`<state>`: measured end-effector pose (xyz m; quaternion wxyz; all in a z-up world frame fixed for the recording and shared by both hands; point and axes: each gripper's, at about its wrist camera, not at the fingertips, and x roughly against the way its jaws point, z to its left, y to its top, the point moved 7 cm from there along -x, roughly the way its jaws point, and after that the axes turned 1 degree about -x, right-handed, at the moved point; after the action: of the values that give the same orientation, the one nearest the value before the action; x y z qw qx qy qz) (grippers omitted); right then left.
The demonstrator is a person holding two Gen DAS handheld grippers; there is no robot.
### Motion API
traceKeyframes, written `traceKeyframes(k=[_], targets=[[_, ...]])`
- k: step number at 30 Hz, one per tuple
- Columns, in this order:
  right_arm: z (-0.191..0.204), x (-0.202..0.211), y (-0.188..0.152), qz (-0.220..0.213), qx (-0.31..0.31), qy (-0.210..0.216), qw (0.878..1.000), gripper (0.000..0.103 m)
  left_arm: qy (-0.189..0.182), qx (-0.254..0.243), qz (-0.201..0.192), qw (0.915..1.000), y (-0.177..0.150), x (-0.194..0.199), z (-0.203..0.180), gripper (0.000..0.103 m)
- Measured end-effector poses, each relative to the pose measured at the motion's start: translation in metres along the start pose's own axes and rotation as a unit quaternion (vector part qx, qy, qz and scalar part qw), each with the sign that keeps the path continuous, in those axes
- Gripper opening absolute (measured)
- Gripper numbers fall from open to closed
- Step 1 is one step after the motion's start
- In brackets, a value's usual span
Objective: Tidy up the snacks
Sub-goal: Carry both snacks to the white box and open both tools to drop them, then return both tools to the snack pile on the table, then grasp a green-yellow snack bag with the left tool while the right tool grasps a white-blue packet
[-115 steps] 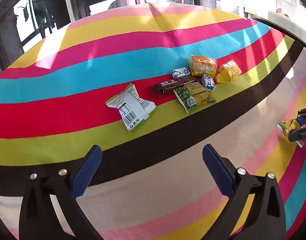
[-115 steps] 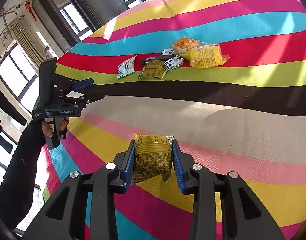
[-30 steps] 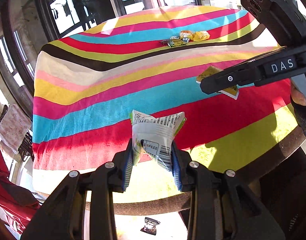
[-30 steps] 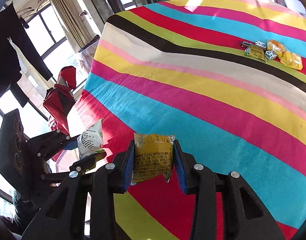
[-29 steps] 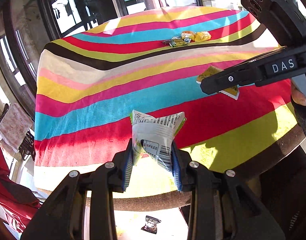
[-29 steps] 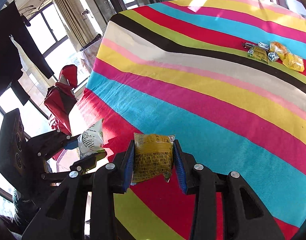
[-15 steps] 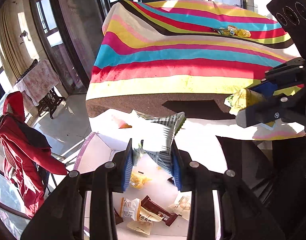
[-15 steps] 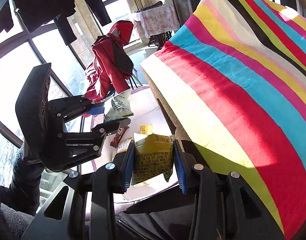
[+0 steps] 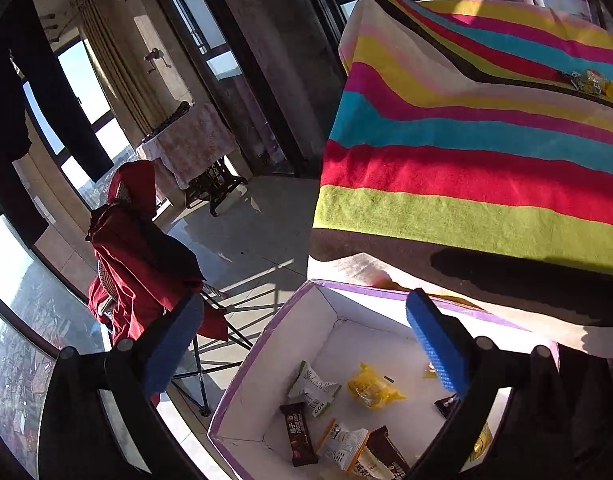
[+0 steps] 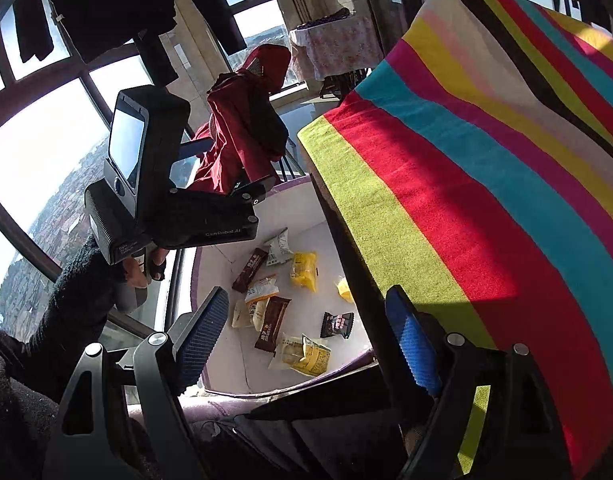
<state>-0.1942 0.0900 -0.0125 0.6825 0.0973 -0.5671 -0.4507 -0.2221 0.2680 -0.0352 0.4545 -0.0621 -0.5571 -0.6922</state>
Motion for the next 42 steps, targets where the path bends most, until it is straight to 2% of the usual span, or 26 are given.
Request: traceKeyframes(k=[3,5,6,7,8,9,11,13,16,18,20,22,25,28,29,31,33,34,35,36,39,42], targets=[[-0.069,0.053,0.007,-0.057,-0.070,-0.050,0.995,0.082,-0.100,-0.004,-0.037,0.9943,0.056,0.009,-0.054,0.101],[-0.118,0.089,0.005,-0.098,-0.131,-0.087,0.983,0.084,-0.173,-0.014,-0.030,0.9843,0.083,0.007,-0.103,0.101],[-0.144,0.106,0.001,-0.118,-0.164,-0.112,0.973,0.086,-0.207,-0.022,-0.026,0.9778,0.096,0.007,-0.130,0.101],[-0.171,0.126,-0.005,-0.152,-0.199,-0.153,0.956,0.087,-0.236,-0.030,-0.028,0.9709,0.108,0.007,-0.155,0.101],[-0.193,0.142,-0.016,-0.165,-0.229,-0.173,0.944,0.087,-0.260,-0.039,-0.029,0.9644,0.120,0.007,-0.178,0.101],[-0.215,0.149,-0.024,-0.158,-0.257,-0.179,0.936,0.087,-0.276,-0.050,-0.031,0.9593,0.133,0.006,-0.203,0.101],[-0.246,0.169,-0.046,-0.168,-0.308,-0.211,0.912,0.087,-0.293,-0.067,-0.040,0.9529,0.154,0.002,-0.246,0.101],[-0.265,0.182,-0.065,-0.177,-0.344,-0.232,0.892,0.087,-0.305,-0.085,-0.033,0.9481,0.173,-0.005,-0.292,0.101],[-0.290,0.199,-0.084,-0.185,-0.374,-0.247,0.875,0.087,-0.313,-0.104,-0.019,0.9437,0.200,-0.021,-0.349,0.101],[-0.301,0.201,-0.092,-0.185,-0.381,-0.258,0.868,0.087,-0.312,-0.111,-0.003,0.9434,0.219,-0.033,-0.382,0.101],[-0.311,0.202,-0.096,-0.195,-0.401,-0.234,0.864,0.087,-0.304,-0.115,0.011,0.9455,0.234,-0.048,-0.406,0.101],[-0.312,0.204,-0.098,-0.202,-0.407,-0.228,0.861,0.087,-0.297,-0.116,0.027,0.9473,0.246,-0.062,-0.424,0.101],[-0.309,0.199,-0.094,-0.195,-0.399,-0.224,0.867,0.087,-0.291,-0.121,0.043,0.9482,0.263,-0.077,-0.447,0.101],[-0.303,0.193,-0.090,-0.186,-0.380,-0.223,0.878,0.087,-0.300,-0.135,0.052,0.9429,0.272,-0.083,-0.468,0.101],[-0.302,0.191,-0.089,-0.184,-0.374,-0.222,0.881,0.087,-0.295,-0.141,0.051,0.9437,0.275,-0.084,-0.473,0.101],[-0.300,0.191,-0.089,-0.184,-0.369,-0.221,0.884,0.087,-0.289,-0.142,0.050,0.9453,0.279,-0.086,-0.479,0.102],[-0.300,0.192,-0.089,-0.186,-0.370,-0.220,0.883,0.087,-0.303,-0.134,0.062,0.9414,0.282,-0.090,-0.482,0.099],[-0.298,0.193,-0.092,-0.188,-0.372,-0.220,0.882,0.087,-0.334,-0.128,0.068,0.9315,0.281,-0.088,-0.482,0.082],[-0.298,0.194,-0.093,-0.190,-0.374,-0.220,0.881,0.087,-0.333,-0.131,0.058,0.9319,0.280,-0.085,-0.477,0.070],[-0.301,0.194,-0.091,-0.191,-0.377,-0.219,0.880,0.087,-0.341,-0.137,0.052,0.9285,0.278,-0.080,-0.472,0.044],[-0.302,0.195,-0.092,-0.193,-0.378,-0.217,0.879,0.087,-0.361,-0.128,0.046,0.9227,0.256,-0.071,-0.445,0.044],[-0.301,0.189,-0.086,-0.176,-0.367,-0.201,0.891,0.087,-0.362,-0.136,0.036,0.9216,0.228,-0.061,-0.408,0.044]])
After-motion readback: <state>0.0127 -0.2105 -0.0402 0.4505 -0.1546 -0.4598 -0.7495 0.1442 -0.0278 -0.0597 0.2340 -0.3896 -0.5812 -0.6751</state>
